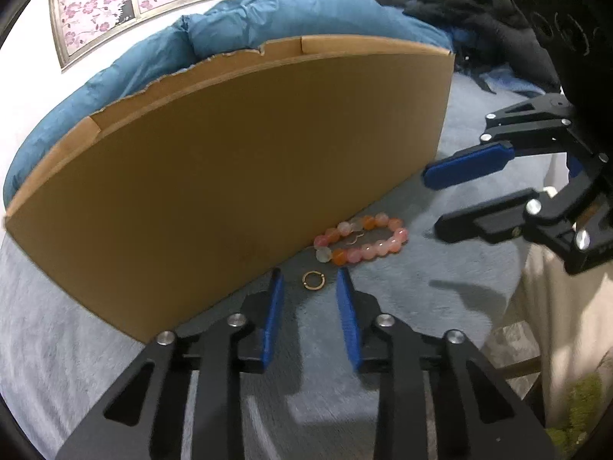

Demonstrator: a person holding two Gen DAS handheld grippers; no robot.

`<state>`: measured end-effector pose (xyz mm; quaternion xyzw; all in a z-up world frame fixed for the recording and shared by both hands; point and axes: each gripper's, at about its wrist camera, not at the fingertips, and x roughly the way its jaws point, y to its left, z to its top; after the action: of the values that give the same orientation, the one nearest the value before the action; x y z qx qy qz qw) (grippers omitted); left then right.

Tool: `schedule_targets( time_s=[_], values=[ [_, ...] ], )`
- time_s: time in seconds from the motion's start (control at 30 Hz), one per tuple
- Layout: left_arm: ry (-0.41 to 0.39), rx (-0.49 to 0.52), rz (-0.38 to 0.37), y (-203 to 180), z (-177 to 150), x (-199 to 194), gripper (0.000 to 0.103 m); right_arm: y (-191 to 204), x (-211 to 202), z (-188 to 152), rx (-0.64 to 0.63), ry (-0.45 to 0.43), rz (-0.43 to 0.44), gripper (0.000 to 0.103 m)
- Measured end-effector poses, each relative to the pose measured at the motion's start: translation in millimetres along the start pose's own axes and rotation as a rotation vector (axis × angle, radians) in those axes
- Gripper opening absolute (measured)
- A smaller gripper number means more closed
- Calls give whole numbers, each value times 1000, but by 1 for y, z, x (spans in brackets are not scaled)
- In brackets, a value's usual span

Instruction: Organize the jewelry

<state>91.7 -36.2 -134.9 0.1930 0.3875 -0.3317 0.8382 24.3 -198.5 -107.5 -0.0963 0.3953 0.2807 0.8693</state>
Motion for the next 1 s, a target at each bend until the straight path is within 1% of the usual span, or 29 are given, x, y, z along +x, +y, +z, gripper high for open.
schedule_targets(
  time_s=[0.13, 0.3, 0.33, 0.4, 0.5, 0.73, 0.83, 1.0],
  values=[
    [7, -6, -12, 3, 0, 6, 24, 5, 19, 3, -44, 32, 16, 28],
    [7, -10, -17, 2, 0, 7, 23, 11, 42, 2, -106, 94, -8, 20],
    [7, -10, -18, 2, 0, 7, 23, 13, 45, 2, -120, 100, -16, 15],
    [6, -13, -19, 2, 1, 8, 23, 15, 47, 3, -134, 105, -29, 8],
    [4, -16, -18, 0, 1, 8, 22, 13, 40, 5, -116, 82, -32, 7],
    [1, -16, -15, -1, -1, 8, 21, 0, 5, 11, -53, 3, -89, 7],
    [1, -18, -14, 0, -1, 8, 21, -5, -7, 6, -47, 4, -124, 7],
    [10, -19, -4, -1, 0, 8, 21, -14, -24, -13, -40, 40, -181, 7]
  ],
)
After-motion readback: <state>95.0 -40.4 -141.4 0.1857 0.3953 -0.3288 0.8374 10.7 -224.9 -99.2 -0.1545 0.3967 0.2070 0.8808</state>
